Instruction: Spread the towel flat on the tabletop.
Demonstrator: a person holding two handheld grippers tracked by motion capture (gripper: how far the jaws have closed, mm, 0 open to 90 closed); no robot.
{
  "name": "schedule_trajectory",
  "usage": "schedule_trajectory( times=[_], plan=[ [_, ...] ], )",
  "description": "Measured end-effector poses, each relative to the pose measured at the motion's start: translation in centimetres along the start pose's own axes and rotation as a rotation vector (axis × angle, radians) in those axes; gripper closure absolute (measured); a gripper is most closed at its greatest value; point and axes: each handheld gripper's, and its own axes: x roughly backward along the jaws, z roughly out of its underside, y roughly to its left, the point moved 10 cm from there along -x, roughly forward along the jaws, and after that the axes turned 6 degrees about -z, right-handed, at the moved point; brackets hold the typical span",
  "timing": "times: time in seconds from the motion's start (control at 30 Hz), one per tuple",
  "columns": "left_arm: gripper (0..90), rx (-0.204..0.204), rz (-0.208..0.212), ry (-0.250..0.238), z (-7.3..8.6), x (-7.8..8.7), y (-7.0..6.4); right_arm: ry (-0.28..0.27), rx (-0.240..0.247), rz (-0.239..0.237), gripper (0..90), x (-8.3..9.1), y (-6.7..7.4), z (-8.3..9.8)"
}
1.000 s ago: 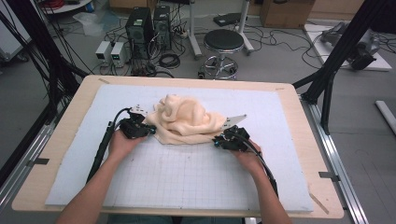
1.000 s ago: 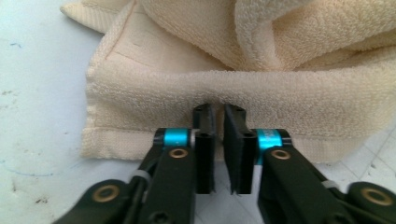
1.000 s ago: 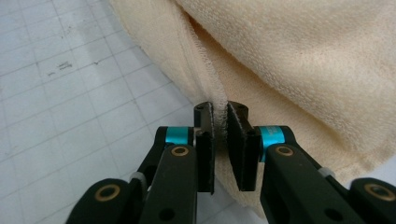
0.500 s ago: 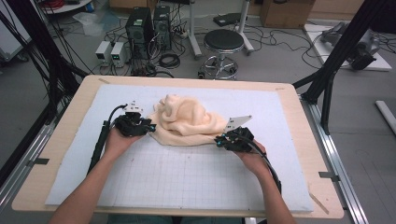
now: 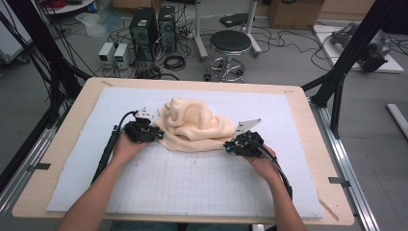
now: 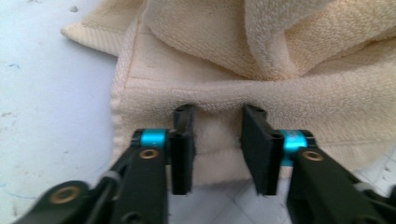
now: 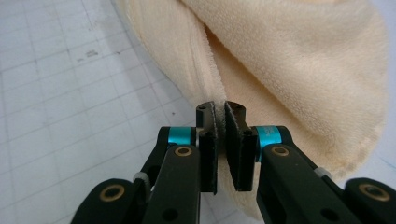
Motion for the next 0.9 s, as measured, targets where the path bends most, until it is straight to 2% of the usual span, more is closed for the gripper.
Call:
schedule_trajectory(
  times=[0.1,0.17,0.3,0.4,0.53,0.67,0.8,0.9],
  plan=[
    [79.7,-0.011,0.002,-0.003,-0.1,-0.1,-0.3,0.0,-0.016,-0.007,84.2,-0.4,-0.2,0.1],
    [83.7,-0.01,0.002,-0.007,-0.2,-0.2,-0.4,-0.006,-0.019,-0.011,84.2,-0.4,-0.3,0.1],
    [85.2,-0.02,-0.002,0.0,-0.2,0.1,-0.6,-0.01,-0.025,-0.015,84.2,-0.3,-0.2,0.0],
    [85.5,-0.056,0.003,0.004,-0.3,0.9,-0.9,-0.021,-0.018,-0.015,84.3,0.1,0.0,-0.2],
    [85.6,-0.078,-0.001,-0.056,-1.2,3.6,-1.5,-0.055,0.003,-0.006,84.5,1.3,0.5,-0.8],
    [85.8,-0.106,-0.02,-0.079,-1.5,6.4,-2.5,-0.098,0.026,-0.005,84.7,2.9,1.3,-1.7],
    [85.8,-0.156,-0.016,-0.103,-1.1,9.3,-4.7,-0.076,0.072,-0.004,84.6,4.5,2.8,-2.0],
    [85.8,-0.198,-0.002,-0.114,0.1,11.4,-6.8,-0.071,0.098,-0.025,84.5,5.9,4.4,-2.1]
  ],
)
